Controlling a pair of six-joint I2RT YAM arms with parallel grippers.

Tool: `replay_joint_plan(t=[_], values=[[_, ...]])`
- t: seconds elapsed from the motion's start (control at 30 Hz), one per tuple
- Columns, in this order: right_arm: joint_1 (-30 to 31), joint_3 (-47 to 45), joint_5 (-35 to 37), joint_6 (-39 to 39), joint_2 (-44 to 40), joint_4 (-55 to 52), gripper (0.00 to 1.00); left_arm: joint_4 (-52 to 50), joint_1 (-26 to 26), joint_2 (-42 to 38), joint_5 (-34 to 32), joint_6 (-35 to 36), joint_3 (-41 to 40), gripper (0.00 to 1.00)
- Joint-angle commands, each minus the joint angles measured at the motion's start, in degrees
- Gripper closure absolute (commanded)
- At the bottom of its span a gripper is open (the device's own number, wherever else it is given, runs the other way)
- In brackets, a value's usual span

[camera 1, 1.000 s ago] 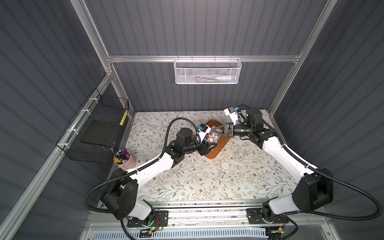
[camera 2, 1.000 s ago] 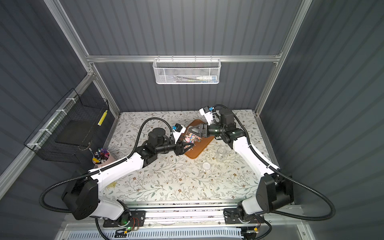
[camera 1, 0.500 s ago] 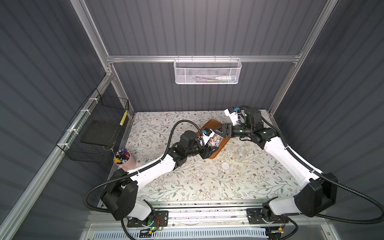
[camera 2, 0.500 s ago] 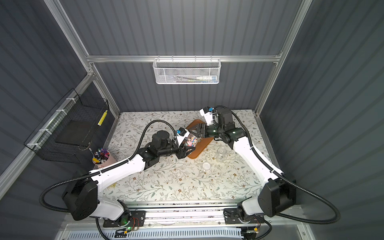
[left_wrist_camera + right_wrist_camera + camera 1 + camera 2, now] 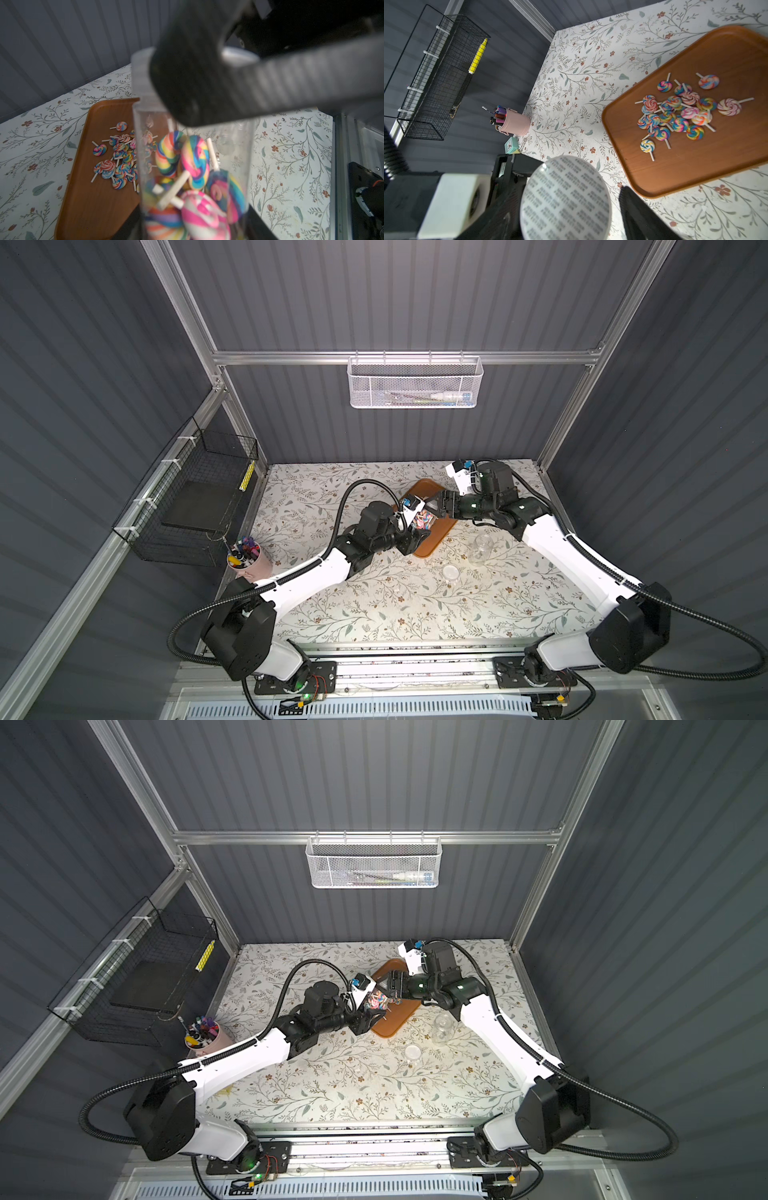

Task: Pour the candies out of the jar
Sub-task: Unscrew the lid from the jar.

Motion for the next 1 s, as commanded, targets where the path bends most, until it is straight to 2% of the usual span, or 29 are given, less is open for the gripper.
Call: replay_joint_plan(t=[0.0, 0.17, 0.27, 0.4, 0.47, 0.57, 0.73, 0.83, 0.9, 0.97], values=[[0.19, 0.51, 0.25, 1.94, -0.04, 2.52, 0.31, 0.89, -0.31, -0.52, -0.25, 1.49, 0.62, 1.00], [0.31, 0.41, 0.45, 1.96, -0.45, 3.29, 0.51, 1.09, -0.40, -0.40, -0.02, 1.46, 0.29, 1.00], [-0.24, 0.08, -3.73, -1.81, -0.97, 4.73, 0.57, 1.87, -0.35, -0.61, 2.69, 1.55, -0.38, 1.00], [-1.99, -5.04, -25.92, -5.92, -2.51, 19.06, 0.56, 4.03, -0.04, -0.69, 16.35, 1.18, -0.22, 1.00], [-2.51, -6.13, -30.86, -5.56, -2.98, 23.59, 0.57, 2.71, -0.04, 0.12, 19.90, 1.06, 1.33, 1.00], [-3.00, -5.08, -34.43, -6.18, -2.50, 24.52, 0.57, 1.91, -0.04, 0.50, 20.32, 1.24, 1.64, 1.00], [-3.46, -4.85, -33.69, -7.01, -2.66, 23.17, 0.57, 3.46, -0.04, 0.21, 17.69, 1.02, 0.39, 1.00], [-3.54, -4.61, -29.89, -6.70, -2.80, 20.52, 0.48, 2.65, -0.04, 0.49, 14.27, 1.14, 0.54, 1.00], [-3.57, -3.43, -23.31, -5.99, -2.72, 15.96, 0.31, 1.77, -0.04, 0.70, 10.58, 1.20, 0.74, 1.00], [-3.54, -1.69, -16.69, -5.73, -2.25, 10.59, 0.19, 0.94, -0.10, 0.74, 5.92, 1.20, 0.79, 1.00]])
